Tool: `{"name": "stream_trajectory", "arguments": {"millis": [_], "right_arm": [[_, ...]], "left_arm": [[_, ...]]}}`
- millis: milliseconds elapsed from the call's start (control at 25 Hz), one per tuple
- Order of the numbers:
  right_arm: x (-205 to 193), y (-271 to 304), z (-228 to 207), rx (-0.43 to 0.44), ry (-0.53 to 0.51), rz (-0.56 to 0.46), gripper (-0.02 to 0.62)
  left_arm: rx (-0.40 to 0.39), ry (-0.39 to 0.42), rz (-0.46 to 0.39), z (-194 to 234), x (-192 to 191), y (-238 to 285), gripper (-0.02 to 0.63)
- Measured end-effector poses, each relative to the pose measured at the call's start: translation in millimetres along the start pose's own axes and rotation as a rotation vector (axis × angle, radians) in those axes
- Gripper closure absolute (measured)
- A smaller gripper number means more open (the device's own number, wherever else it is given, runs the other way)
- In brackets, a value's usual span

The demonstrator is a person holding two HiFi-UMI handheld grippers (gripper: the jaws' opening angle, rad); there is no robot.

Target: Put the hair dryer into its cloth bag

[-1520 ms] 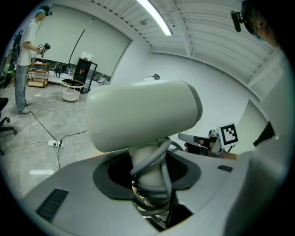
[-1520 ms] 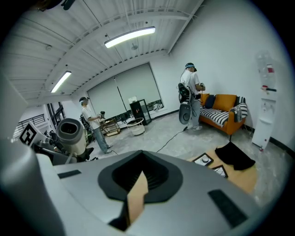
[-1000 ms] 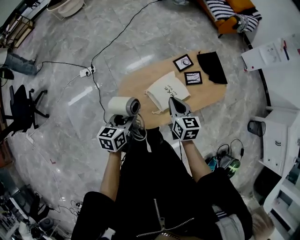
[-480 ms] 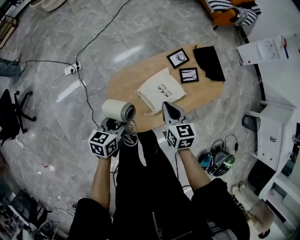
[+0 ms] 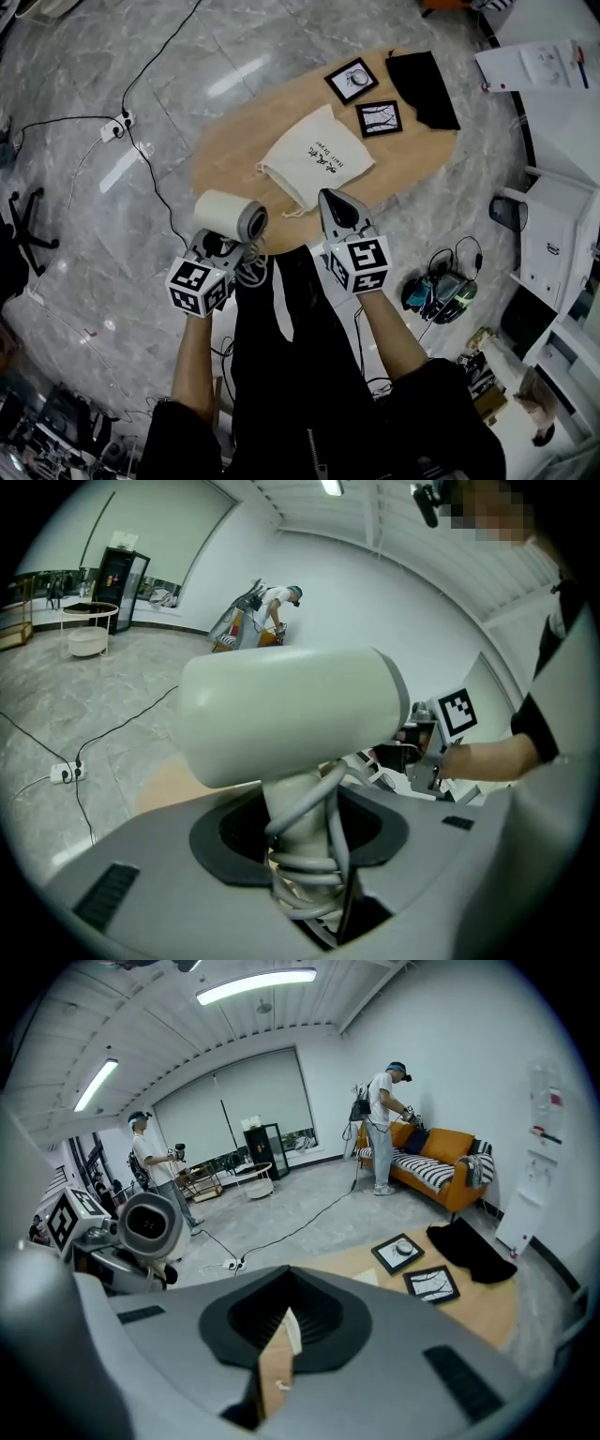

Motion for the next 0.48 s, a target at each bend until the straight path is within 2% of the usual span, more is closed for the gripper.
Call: {"name": "stream_trajectory", "arguments": {"millis": [280,480], "right_arm": [[-47.1,34.4,-8.8,-0.003,-0.039,0.068,0.586],[-85.3,59.5,-11.6,0.013,-0.084,0.115,0.586]], "left_arm": [[-0.039,0.056,0.06,24.3,-33.6,38.5,0.425],[-0.038,0.07,0.136,45.9,-61.8,54.9,0.425]]}}
Point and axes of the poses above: the fingertips, and each gripper's own axes: y forward along the fingers, z to its left, x out of its top, the point moved 4 cm from there along -y, backward along the fingers, and after that the axes turned 6 degrees about -z, right-handed, at the moved point
